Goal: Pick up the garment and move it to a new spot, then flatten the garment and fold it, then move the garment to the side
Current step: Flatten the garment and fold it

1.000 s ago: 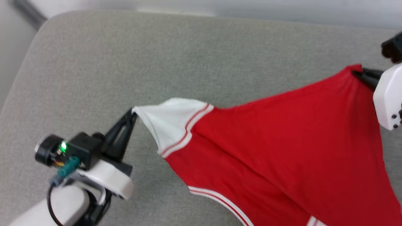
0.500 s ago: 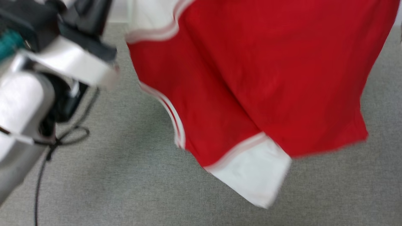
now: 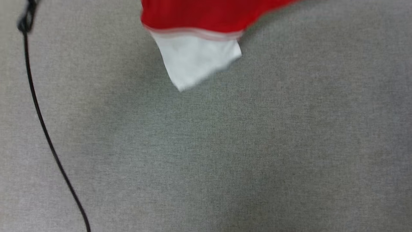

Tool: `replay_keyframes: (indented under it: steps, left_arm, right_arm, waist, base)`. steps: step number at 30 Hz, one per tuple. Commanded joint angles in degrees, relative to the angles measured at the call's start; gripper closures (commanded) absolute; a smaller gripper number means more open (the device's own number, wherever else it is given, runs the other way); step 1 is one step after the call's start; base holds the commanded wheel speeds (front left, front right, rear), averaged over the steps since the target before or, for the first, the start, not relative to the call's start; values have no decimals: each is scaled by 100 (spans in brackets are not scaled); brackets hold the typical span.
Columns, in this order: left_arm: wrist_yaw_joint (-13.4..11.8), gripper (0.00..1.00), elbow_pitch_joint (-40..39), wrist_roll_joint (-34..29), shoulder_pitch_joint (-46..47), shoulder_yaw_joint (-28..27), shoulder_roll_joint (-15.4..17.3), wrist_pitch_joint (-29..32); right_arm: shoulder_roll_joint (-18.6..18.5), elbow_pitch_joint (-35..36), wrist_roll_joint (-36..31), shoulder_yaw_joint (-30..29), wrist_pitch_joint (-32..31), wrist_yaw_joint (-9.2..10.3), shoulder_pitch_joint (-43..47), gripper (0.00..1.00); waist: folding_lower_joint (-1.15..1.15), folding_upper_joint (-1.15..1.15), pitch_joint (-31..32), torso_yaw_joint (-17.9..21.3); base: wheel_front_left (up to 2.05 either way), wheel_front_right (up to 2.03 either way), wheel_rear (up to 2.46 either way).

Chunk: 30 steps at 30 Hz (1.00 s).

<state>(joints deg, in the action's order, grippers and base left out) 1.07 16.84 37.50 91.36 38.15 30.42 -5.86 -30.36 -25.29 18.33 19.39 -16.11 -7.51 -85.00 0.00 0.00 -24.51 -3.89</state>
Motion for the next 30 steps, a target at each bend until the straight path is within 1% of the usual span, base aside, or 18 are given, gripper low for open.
replay_keyframes:
  steps: [1,4,8,11,13,18,23,24,30]
  left_arm:
    - [83,100,218,-104,354,-35,-53,-66]
    - [242,100,593,-213,920,-4,-197,-155]
    - [390,100,1070,-250,1474,-19,-264,-278]
    - [495,100,1500,-295,1722,83,-274,-353]
    - [537,100,1722,-242,1720,152,-342,-432]
    - [603,100,2146,-152,1360,343,-336,-625]
    - [621,100,2300,65,613,427,-339,-823]
    - [621,100,2300,65,613,427,-339,-823]
    - [620,100,2136,267,-615,420,-246,-927]
  right_arm:
    - [56,-138,-123,23,50,4,-340,100]
    - [178,-393,-298,17,221,4,-877,100]
    - [335,-725,-403,93,428,3,-1327,100]
    - [419,-978,-405,213,561,4,-1487,100]
    - [449,-1142,-351,329,640,4,-1467,100]
    - [453,-1523,-161,686,895,4,-1164,100]
    - [571,-1881,187,1052,1241,4,-581,100]
    - [571,-1881,187,1052,1241,4,-581,100]
    - [550,-2109,628,1562,1565,4,299,100]
  waist:
    - [0,0,-152,24]
    - [0,0,-279,54]
    - [0,0,-423,89]
    - [0,0,-549,121]
    - [0,0,-629,99]
    - [0,0,-754,65]
    - [0,0,-694,68]
    - [0,0,-694,68]
    - [0,0,-464,65]
  base:
    - [0,0,0]
    - [0,0,0]
    - [0,0,0]
    - [0,0,0]
    - [0,0,0]
    - [0,0,0]
    - [0,0,0]
    - [0,0,0]
    - [0,0,0]
